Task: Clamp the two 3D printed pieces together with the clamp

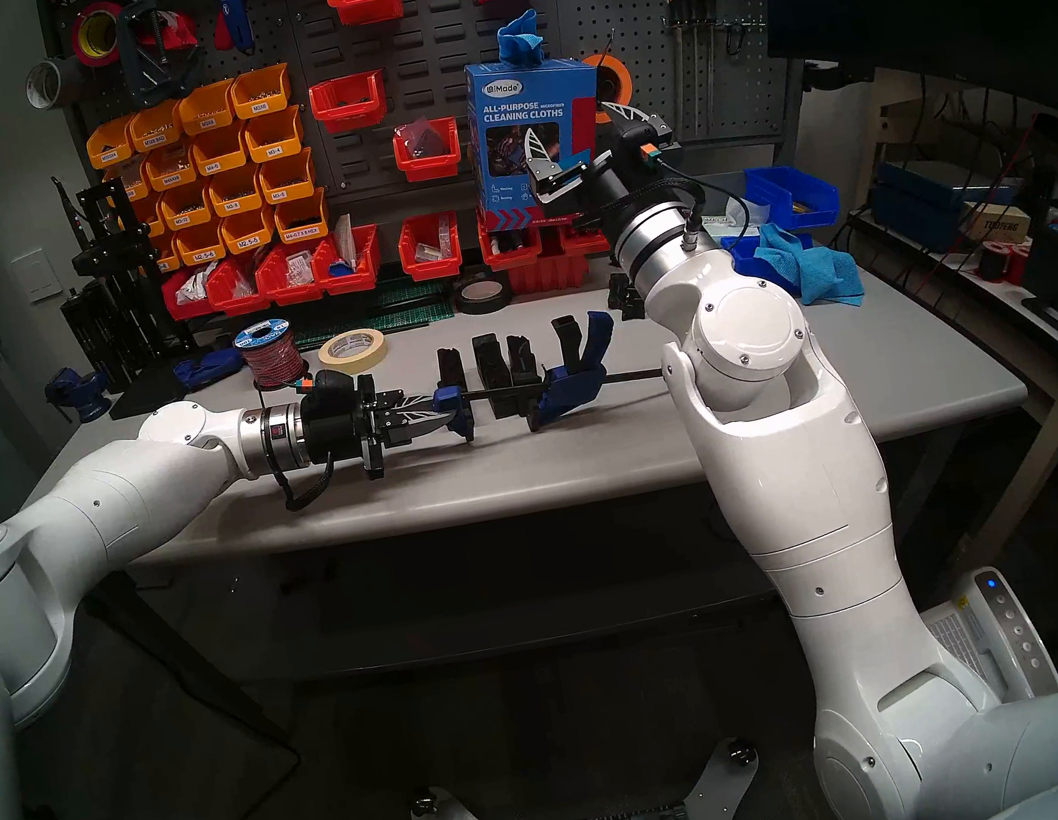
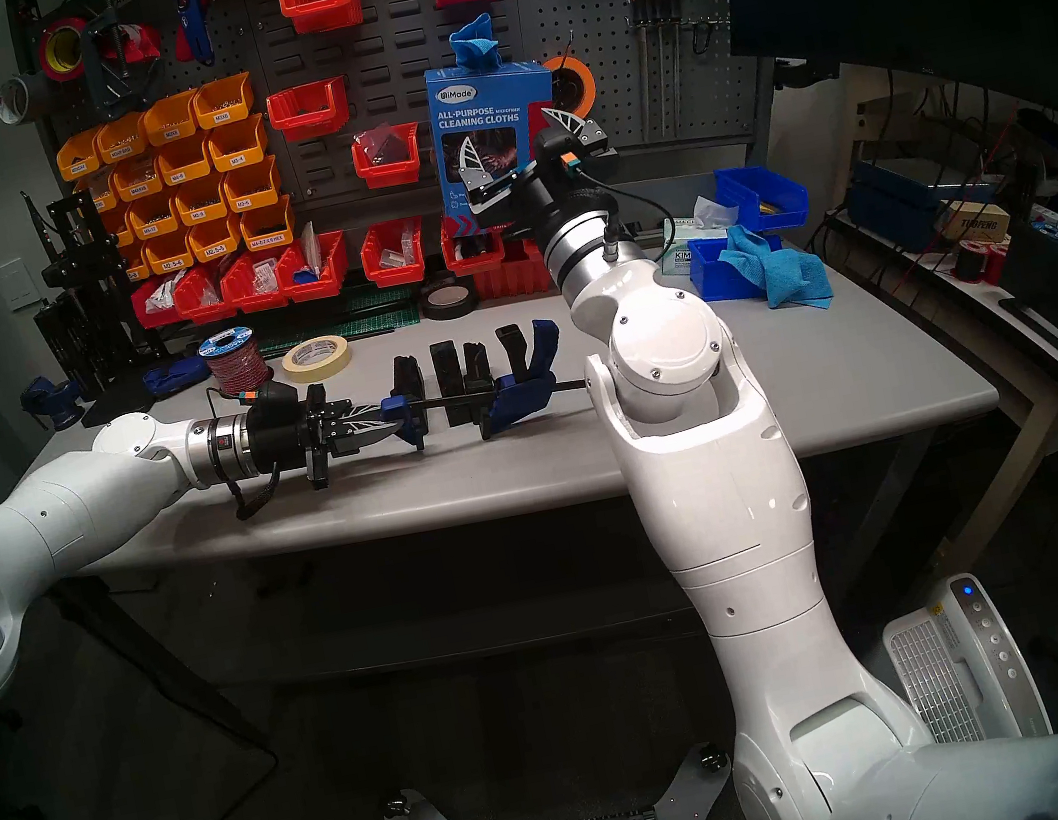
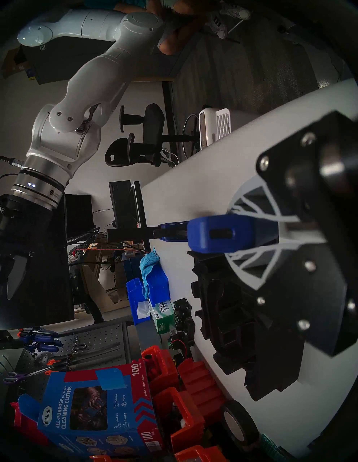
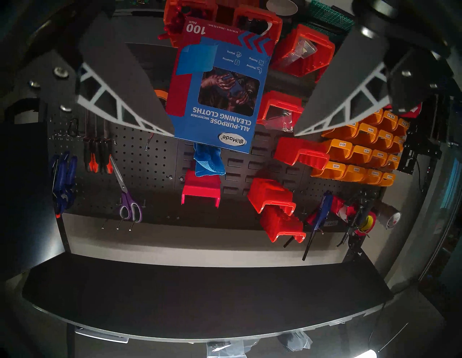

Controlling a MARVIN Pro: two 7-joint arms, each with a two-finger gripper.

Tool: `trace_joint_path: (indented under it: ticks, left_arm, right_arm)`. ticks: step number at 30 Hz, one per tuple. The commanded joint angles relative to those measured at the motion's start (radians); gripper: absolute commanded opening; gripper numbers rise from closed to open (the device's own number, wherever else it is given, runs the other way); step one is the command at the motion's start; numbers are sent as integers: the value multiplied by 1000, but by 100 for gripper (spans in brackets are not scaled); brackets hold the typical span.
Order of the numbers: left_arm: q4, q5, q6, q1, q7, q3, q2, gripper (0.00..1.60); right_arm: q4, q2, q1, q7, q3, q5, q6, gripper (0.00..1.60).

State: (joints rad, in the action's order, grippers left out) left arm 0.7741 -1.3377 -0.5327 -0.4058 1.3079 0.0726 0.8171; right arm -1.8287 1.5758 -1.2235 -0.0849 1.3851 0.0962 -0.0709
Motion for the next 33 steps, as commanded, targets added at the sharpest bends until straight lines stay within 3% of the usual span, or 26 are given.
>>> trace_joint_path:
  ticks: [1, 16, 25, 33]
  left_arm:
    - [3, -5, 2, 20, 96, 4, -3, 0]
    - [9, -4, 1, 20, 94, 2, -6, 0]
    - [2, -11, 3, 22, 116, 3, -4, 0]
    - [4, -13, 5, 26, 104, -5, -4, 0]
  right_arm:
    - [-108, 16, -107, 43, -19, 24, -58, 160]
    - [-320, 8, -301, 142, -72, -23, -247, 160]
    - [-438, -14, -410, 237, -91, -126, -397, 160]
    - [-469, -24, -425, 327, -113, -234, -491, 160]
